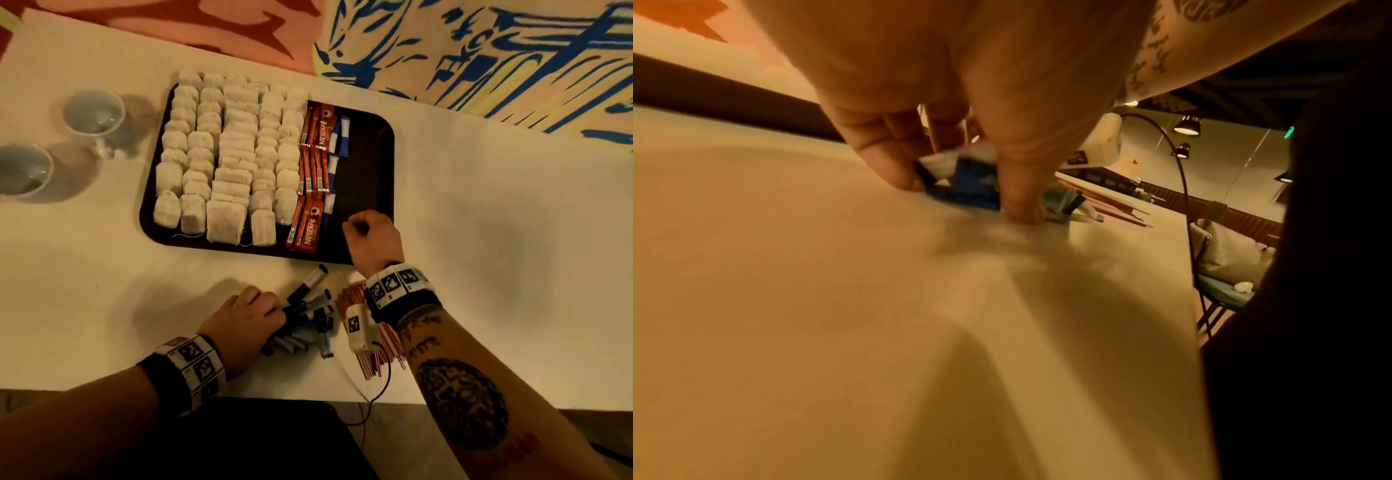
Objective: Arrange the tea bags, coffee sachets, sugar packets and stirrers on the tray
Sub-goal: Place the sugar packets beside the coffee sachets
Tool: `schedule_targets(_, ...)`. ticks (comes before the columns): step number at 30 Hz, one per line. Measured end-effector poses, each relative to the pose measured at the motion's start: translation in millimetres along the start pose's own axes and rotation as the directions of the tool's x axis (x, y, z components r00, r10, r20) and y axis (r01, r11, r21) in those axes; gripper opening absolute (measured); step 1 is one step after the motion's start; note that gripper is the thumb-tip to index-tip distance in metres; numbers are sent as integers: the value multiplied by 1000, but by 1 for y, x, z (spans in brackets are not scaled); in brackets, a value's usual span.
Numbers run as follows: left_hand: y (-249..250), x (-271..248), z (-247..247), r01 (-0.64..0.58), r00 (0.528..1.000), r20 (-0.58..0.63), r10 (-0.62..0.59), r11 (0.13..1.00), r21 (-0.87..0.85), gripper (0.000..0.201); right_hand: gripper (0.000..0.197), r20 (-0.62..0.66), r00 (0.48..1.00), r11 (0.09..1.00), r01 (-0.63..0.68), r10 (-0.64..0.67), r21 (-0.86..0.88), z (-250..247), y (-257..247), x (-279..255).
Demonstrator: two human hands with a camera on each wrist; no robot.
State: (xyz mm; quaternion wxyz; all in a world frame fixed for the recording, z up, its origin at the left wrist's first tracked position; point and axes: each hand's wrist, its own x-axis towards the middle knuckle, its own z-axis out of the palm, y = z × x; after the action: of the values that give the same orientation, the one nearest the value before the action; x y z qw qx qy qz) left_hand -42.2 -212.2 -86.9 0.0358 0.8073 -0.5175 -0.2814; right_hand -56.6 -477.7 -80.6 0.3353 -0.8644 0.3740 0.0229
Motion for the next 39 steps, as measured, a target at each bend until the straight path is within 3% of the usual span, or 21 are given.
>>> schedule_targets(3,-7,4,-3,1,998,-58,0,1000,29,28,19,-15,1000,999,21,-21,42,6,3,-8)
schedule_targets(7,-18,2,-18,91,995,-30,-91,996,2,22,18,3,999,998,43,-43,47,8,3,-11)
schedule_targets(11,-32,0,-32,174,985,9,-174,984,43,37,18,20,999,998,34,-35,47,6,2,-10)
schedule_targets(18,-50,-10,-50,253,962,78,-260,963,97,43,16,55,998,998,3,-6,62,1,2,-10)
schedule_targets(23,-58,-19,-56,298,950,138,-279,945,-135,44,15,67,998,997,-16,11,80,-4,-1,-10)
schedule_targets(28,-61,-27,-71,312,949,134,-284,904,-293,27,13,45,999,997,-6,2,75,-9,-10,-10)
schedule_targets(31,-58,-23,-81,293,942,14,-336,797,-528,27,13,49,997,993,50,-56,108,-15,-24,-17)
schedule_targets(34,-49,-9,-87,246,890,-68,-452,599,-762,18,14,198,962,939,117,-188,323,-20,-47,-35)
schedule_targets(37,-36,13,-93,231,851,-44,-523,450,-863,13,28,322,899,832,80,-298,548,-14,-69,-52)
schedule_targets(39,-27,27,-98,206,841,-65,-537,430,-879,16,35,280,914,858,123,-295,499,-5,-76,-53)
